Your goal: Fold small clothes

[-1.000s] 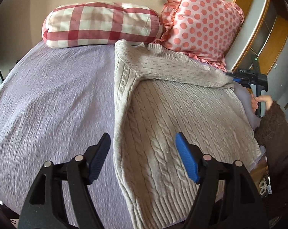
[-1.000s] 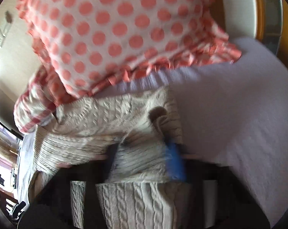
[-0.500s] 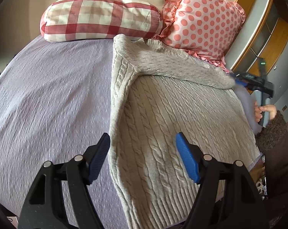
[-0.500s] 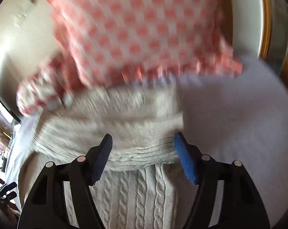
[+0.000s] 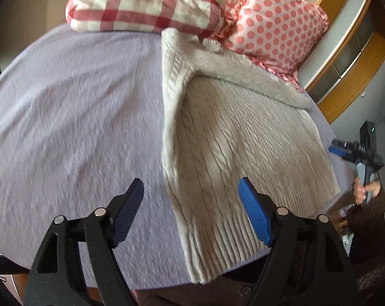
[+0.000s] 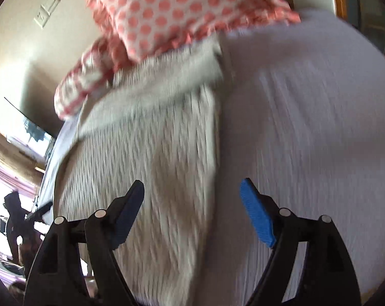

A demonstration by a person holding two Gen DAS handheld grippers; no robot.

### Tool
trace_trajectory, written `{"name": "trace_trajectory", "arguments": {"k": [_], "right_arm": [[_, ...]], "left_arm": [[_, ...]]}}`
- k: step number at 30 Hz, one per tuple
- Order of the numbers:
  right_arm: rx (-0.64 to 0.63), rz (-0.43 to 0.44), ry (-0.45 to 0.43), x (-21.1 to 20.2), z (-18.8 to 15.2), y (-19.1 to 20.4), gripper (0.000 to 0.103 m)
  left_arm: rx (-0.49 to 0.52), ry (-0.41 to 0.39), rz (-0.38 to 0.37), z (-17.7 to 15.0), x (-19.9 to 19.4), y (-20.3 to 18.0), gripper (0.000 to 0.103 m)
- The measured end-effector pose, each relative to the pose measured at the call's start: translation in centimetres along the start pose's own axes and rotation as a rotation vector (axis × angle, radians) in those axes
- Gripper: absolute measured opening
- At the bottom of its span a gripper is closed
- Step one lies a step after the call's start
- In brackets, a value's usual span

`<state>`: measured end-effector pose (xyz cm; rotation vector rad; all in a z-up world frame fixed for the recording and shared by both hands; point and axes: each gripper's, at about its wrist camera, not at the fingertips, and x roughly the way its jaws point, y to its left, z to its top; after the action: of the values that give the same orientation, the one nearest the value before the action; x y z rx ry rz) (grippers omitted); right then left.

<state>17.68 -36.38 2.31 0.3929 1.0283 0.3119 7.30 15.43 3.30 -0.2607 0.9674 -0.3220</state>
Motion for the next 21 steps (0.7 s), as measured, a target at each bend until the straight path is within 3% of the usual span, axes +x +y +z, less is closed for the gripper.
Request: {"name": "trace_trajectory", "arguments": {"k": [5,8,11,13,16,21], "right_arm": [[0.022,0.097,0.005,-0.7,-3.7,0.0,0.062],[0.003,0.157,0.016,-0.7,-5.4,0.8,0.05],[-0.012,0.224,0.025,-0.9,-7.9,1.7,0.037],[-0.004,0.266,0.036,-0.8,-8.8,1.6,0.025],[0.015,0.299,0.011,-0.8,-10.0,1.3,0.016],[0.029,0.328,-0.026,-0.7,-10.0,1.3,0.012]], "left_arm": [[0.004,0.023,-0.052,-1.4,-0.1,-1.0,0.075],[0.016,0.038,-0.046,-2.3,-0.3,-1.8,0.066],[0.015,0.049,0.007,-3.6,-0.9,-2.5,0.049],[0.0,0.052,0.028,-4.2,-1.2,-2.5,0.03],[-0.032,0.055,0.056,-5.2,-1.6,-2.5,0.012],[-0.055,0.063,0.066,-5.7,-1.7,-2.9,0.008]]}}
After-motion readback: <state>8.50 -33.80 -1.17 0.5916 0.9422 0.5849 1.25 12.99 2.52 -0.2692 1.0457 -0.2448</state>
